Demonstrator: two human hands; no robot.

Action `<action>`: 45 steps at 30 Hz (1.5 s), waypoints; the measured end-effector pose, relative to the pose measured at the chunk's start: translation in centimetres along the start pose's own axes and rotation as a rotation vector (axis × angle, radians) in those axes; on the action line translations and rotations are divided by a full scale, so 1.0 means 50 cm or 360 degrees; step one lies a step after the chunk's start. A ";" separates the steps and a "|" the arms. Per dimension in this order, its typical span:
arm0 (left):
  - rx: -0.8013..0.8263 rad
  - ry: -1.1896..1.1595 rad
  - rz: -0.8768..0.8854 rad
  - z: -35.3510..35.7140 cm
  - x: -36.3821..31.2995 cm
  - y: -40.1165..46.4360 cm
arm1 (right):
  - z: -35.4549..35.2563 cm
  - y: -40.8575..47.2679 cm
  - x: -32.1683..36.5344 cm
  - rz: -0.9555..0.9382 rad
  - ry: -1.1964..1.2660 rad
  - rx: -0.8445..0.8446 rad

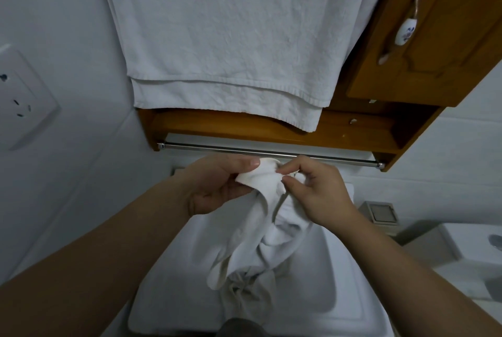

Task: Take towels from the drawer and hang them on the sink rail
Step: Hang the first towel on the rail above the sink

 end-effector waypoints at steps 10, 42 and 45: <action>-0.0100 -0.0349 0.0019 0.014 0.026 0.006 | 0.016 -0.020 -0.001 0.0089 -0.0175 -0.0314; -0.0180 -0.0021 0.0541 0.036 -0.028 0.010 | 0.025 0.052 0.037 0.0330 0.0089 -0.0218; -0.0159 -0.0110 0.0501 0.032 -0.023 0.011 | 0.024 0.055 0.026 0.0403 0.0061 -0.0187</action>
Point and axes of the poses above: each hand's wrist, its own y-axis towards the middle knuckle, its own z-axis out of the palm, x = y × z, the point moved 7 cm from there along y, towards the middle knuckle, and after that the axes turned 11 degrees about -x, right-handed, at the moved point
